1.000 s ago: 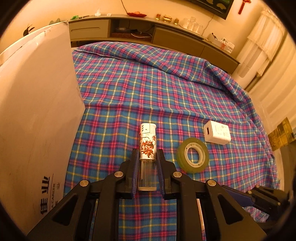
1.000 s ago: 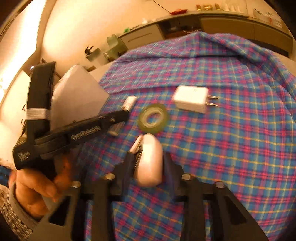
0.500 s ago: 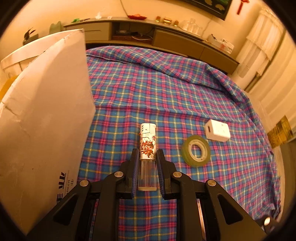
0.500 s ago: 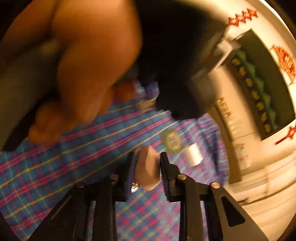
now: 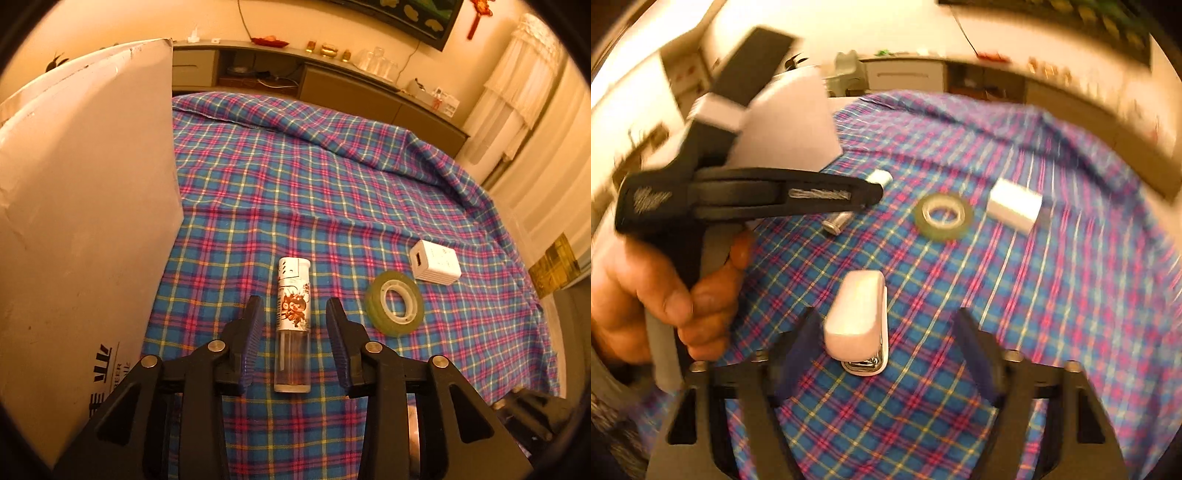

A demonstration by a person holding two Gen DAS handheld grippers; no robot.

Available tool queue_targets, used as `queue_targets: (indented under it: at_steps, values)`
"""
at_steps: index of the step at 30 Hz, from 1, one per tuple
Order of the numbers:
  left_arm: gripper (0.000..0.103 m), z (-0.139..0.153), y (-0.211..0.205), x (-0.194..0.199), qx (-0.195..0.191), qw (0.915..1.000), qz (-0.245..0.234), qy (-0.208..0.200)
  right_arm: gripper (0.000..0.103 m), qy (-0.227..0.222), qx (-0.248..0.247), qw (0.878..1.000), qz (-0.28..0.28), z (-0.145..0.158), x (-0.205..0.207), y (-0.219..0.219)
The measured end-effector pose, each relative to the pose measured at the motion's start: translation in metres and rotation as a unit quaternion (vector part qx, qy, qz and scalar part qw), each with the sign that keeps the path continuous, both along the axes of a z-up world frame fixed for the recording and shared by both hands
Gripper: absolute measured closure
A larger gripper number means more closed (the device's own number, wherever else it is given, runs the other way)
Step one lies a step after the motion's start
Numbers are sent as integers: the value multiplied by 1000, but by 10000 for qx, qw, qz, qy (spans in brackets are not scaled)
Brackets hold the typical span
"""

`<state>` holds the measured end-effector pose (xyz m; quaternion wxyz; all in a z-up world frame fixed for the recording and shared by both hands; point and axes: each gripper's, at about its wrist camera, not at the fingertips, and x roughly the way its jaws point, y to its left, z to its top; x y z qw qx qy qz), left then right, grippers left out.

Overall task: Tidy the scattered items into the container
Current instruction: 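Lift the bottle and white stapler off the bedspread, then carry the bottle and stapler in both grippers over the white box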

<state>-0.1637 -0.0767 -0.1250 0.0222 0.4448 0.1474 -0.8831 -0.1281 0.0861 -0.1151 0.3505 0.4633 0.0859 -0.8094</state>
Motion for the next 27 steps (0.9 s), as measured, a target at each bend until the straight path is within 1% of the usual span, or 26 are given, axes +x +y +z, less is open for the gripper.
queue_targets:
  at_steps: [1,2,7,11,13,15,16,17,19,20,21,23,27]
  values:
    - [74,0,0,0,-9,10000,-37,-7,69,-146,-128,9998,-83,-3,-3,2]
    - [83,0,0,0,-21,10000,-67,-27,75,-212,-191,9995,-154,-5,-2,2]
    - [84,-1,1,3,46,9999,-104,-33,75,-243,-172,9993,-219,-7,-2,3]
    - [83,0,1,8,102,9999,-51,-46,75,-238,-229,9991,-268,-8,-10,4]
    - [83,0,1,10,55,10000,3,-39,75,-242,-257,9989,-313,-7,-12,6]
    - [77,-1,3,12,-83,10000,43,7,75,-267,-288,9986,-358,-4,-10,11]
    - [68,-1,6,13,-105,9999,-13,43,75,-301,-317,9983,-389,-4,-11,13]
    - [65,-1,10,14,-184,9998,-82,66,75,-333,-342,9980,-414,-5,-12,14]
    - [67,-1,20,15,-565,9982,-204,57,75,-373,-374,9976,-444,-6,-13,15]
    - [83,-2,25,15,-763,9967,-255,50,75,-382,-382,9975,-445,-7,-14,15]
    - [84,-2,27,16,-831,9962,-270,39,75,-382,-383,9976,-442,-6,-13,15]
    - [84,1,24,16,-627,9977,-244,27,75,-384,-395,9975,-438,-6,-13,15]
    - [84,15,19,25,-309,9993,-150,160,76,-376,-532,9967,-480,1,-12,18]
